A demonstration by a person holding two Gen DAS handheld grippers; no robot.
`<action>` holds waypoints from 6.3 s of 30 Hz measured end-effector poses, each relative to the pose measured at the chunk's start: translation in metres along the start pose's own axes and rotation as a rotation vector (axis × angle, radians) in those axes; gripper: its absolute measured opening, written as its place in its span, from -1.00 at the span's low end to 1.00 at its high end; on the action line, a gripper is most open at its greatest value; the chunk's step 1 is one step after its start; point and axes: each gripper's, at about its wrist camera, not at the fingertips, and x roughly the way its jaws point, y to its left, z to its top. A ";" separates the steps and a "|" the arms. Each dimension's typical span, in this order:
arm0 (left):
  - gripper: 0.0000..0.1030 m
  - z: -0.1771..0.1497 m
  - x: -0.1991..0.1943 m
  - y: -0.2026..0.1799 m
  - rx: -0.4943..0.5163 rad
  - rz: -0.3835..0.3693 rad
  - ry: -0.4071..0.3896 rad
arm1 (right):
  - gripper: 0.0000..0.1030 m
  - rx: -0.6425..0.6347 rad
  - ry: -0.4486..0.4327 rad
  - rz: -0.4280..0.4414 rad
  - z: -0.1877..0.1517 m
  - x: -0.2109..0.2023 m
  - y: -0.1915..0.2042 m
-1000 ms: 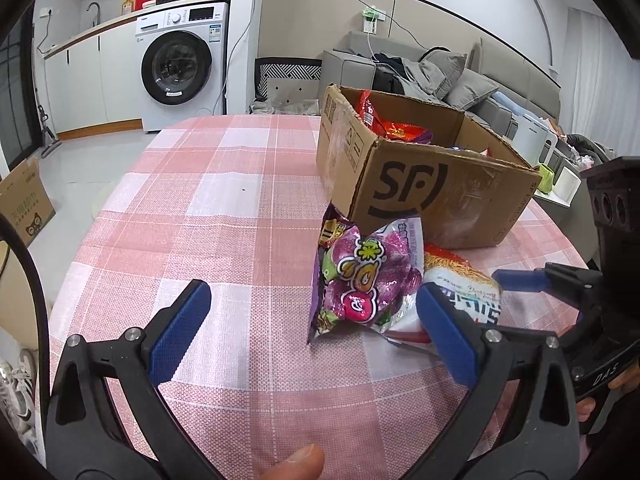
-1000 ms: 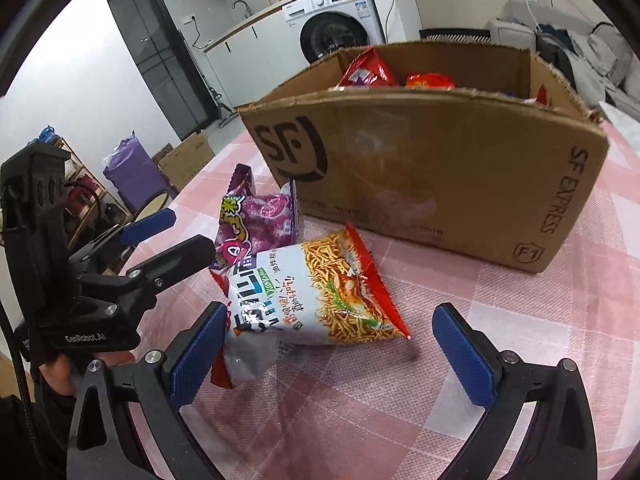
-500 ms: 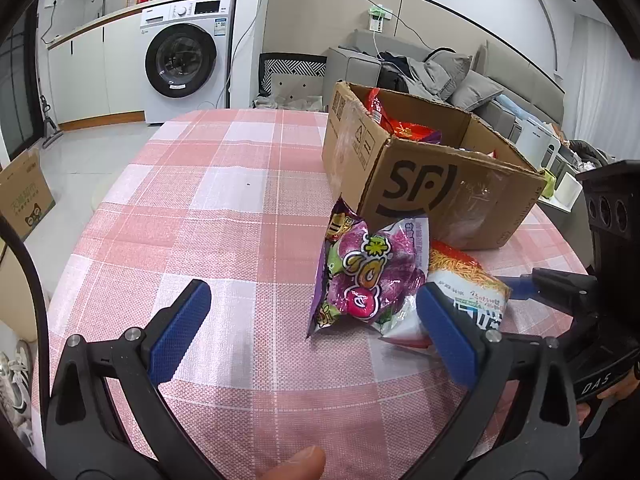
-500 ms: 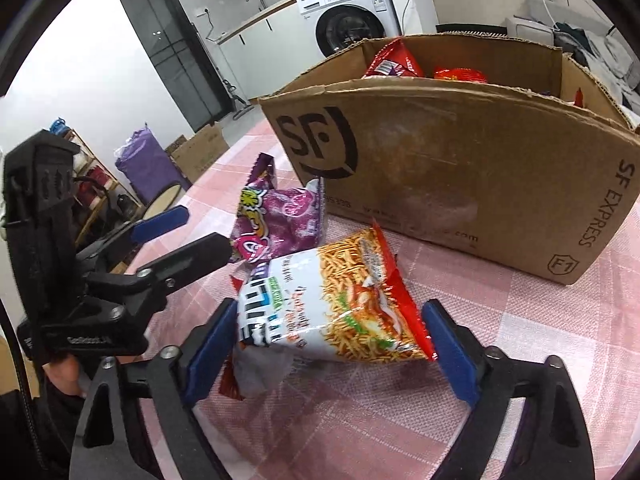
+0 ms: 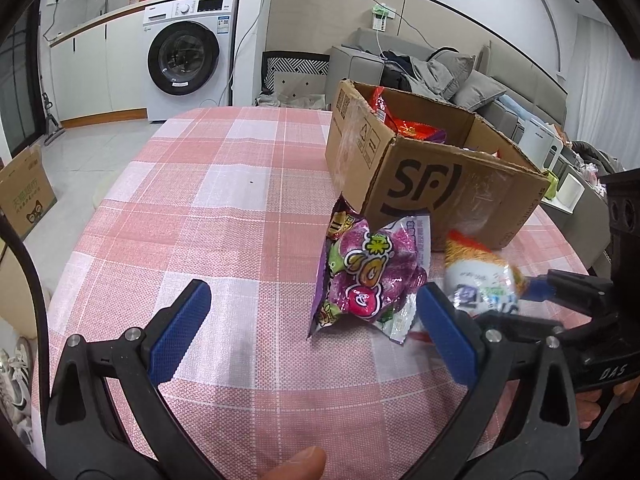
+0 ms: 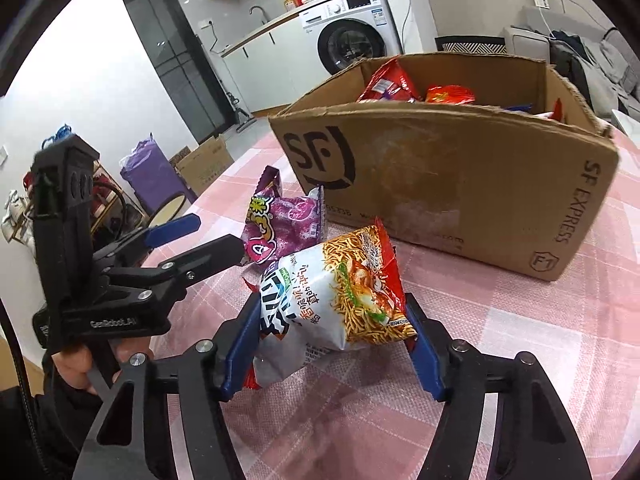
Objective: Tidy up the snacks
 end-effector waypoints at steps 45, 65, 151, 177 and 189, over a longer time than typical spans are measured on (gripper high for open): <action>0.37 0.010 0.072 -0.039 0.091 0.008 0.167 | 0.32 0.101 -0.093 -0.072 -0.008 -0.061 -0.045; 0.01 0.002 0.050 -0.032 0.085 -0.043 0.122 | 0.32 0.094 -0.123 -0.072 -0.010 -0.062 -0.044; 0.01 0.061 -0.030 -0.081 0.145 -0.127 -0.055 | 0.33 0.061 -0.119 -0.188 -0.027 -0.100 -0.060; 0.02 0.123 0.026 -0.096 0.158 -0.104 -0.067 | 0.33 0.057 -0.291 -0.123 0.088 -0.097 -0.057; 0.10 0.131 0.060 -0.090 0.166 -0.066 -0.044 | 0.48 0.077 -0.287 -0.131 0.106 -0.078 -0.068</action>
